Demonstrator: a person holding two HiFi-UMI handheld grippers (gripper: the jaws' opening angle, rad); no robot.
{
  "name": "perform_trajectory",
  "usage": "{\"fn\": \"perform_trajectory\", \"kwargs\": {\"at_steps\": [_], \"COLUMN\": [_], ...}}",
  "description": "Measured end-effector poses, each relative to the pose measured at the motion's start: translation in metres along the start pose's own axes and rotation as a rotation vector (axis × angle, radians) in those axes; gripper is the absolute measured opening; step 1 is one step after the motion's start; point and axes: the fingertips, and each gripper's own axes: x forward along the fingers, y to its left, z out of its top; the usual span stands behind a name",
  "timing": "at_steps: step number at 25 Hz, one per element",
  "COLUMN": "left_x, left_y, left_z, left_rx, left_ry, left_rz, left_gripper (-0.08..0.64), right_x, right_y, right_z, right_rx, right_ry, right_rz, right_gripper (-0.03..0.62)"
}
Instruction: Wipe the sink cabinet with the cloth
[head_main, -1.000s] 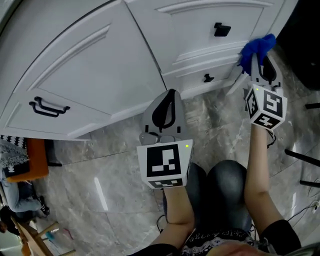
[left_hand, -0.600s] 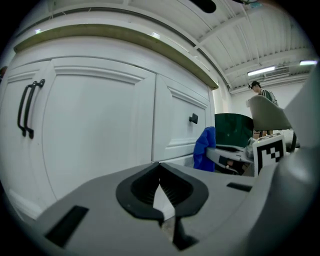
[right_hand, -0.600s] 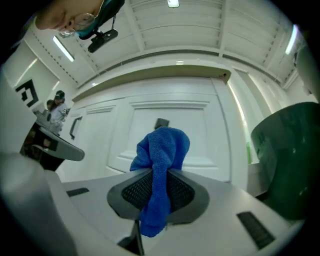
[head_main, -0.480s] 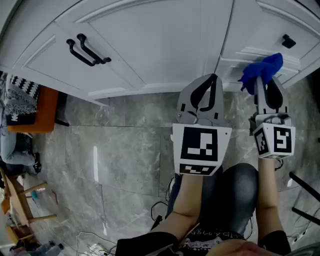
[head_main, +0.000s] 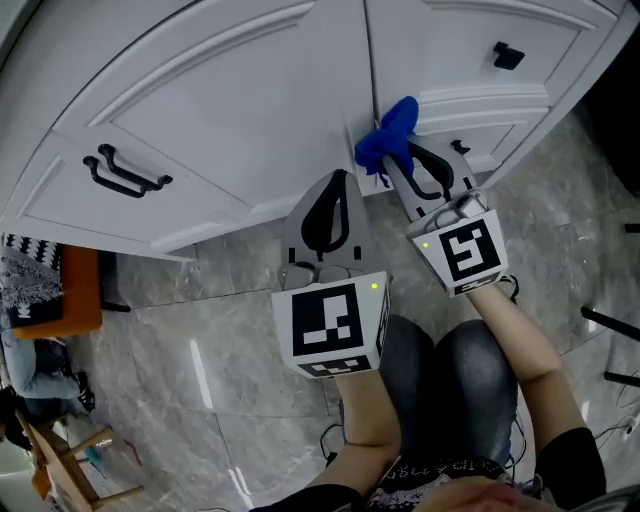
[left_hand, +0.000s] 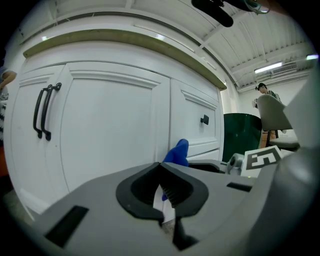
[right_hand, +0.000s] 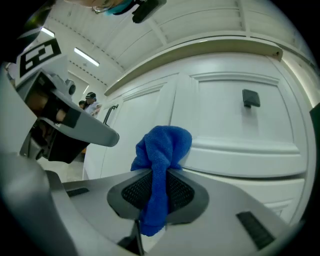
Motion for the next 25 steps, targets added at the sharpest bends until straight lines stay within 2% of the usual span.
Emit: {"fn": "perform_trajectory", "kwargs": {"at_steps": [10,15,25], "left_x": [0.006,0.005,0.004], "left_y": [-0.014,-0.020,-0.027], "left_z": [-0.003,0.000,0.002], "left_rx": [0.001,0.011,0.020], "left_ry": [0.009,0.007,0.008], "left_rz": [-0.034,-0.044,-0.056], "left_gripper": [0.005,0.005,0.006], "right_x": [0.005,0.001,-0.006], "right_y": [-0.002,-0.004,-0.021], "right_z": [-0.001,-0.004,-0.008], "right_rx": [-0.040,-0.080,-0.063], "right_ry": [-0.034,0.008,-0.005], "right_rz": [0.006,0.005,-0.043], "right_gripper": [0.074,0.074,0.074]}}
